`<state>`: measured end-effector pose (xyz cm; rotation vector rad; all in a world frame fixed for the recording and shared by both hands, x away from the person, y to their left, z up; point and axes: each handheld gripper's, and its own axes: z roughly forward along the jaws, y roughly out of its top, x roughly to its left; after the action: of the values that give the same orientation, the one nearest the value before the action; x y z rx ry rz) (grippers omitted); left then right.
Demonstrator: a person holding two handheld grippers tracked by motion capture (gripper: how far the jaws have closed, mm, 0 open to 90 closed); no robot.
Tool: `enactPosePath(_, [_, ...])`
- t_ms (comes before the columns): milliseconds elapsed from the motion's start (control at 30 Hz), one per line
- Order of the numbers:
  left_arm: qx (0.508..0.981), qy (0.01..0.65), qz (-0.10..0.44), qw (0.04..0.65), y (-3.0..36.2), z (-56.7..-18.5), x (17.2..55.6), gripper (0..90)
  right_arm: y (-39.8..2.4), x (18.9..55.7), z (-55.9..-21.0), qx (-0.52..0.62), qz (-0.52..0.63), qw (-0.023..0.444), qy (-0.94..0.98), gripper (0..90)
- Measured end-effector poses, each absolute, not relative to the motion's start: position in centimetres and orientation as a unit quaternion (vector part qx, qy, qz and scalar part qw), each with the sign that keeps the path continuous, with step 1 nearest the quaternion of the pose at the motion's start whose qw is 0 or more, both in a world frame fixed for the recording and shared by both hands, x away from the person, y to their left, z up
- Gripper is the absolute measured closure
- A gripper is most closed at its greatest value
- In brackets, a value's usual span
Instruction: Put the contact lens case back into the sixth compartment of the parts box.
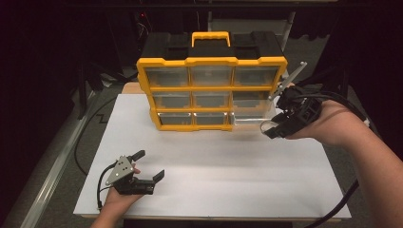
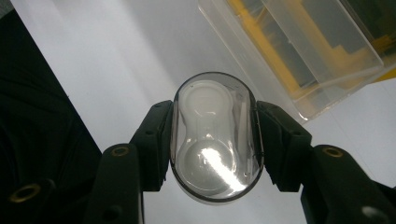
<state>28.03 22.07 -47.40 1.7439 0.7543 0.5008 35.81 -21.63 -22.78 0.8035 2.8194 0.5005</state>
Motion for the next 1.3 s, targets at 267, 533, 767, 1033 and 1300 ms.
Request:
enactPosePath(267, [0.740, 0.318, 0.210, 0.555, 22.0, -47.4, 28.0, 0.4, -21.0, 36.6, -22.7, 0.268, 0.165, 0.084, 0.946, 49.8])
enactPosePath(533, [0.740, 0.318, 0.211, 0.554, 22.1, -47.4, 28.0, 0.4, -20.6, 37.7, -22.4, 0.272, 0.169, 0.086, 0.943, 49.8])
enactPosePath(767, [0.736, 0.321, 0.209, 0.558, 22.1, -47.5, 28.0, 0.4, -20.2, 38.7, -22.4, 0.273, 0.169, 0.089, 0.943, 49.8])
enactPosePath(1033, [0.735, 0.322, 0.207, 0.559, 22.1, -47.5, 28.0, 0.4, -19.8, 39.9, -22.5, 0.281, 0.170, 0.089, 0.940, 49.8])
enactPosePath(1300, [0.735, 0.322, 0.208, 0.559, 22.2, -47.5, 28.0, 0.4, -19.2, 41.1, -22.7, 0.284, 0.166, 0.089, 0.940, 49.8])
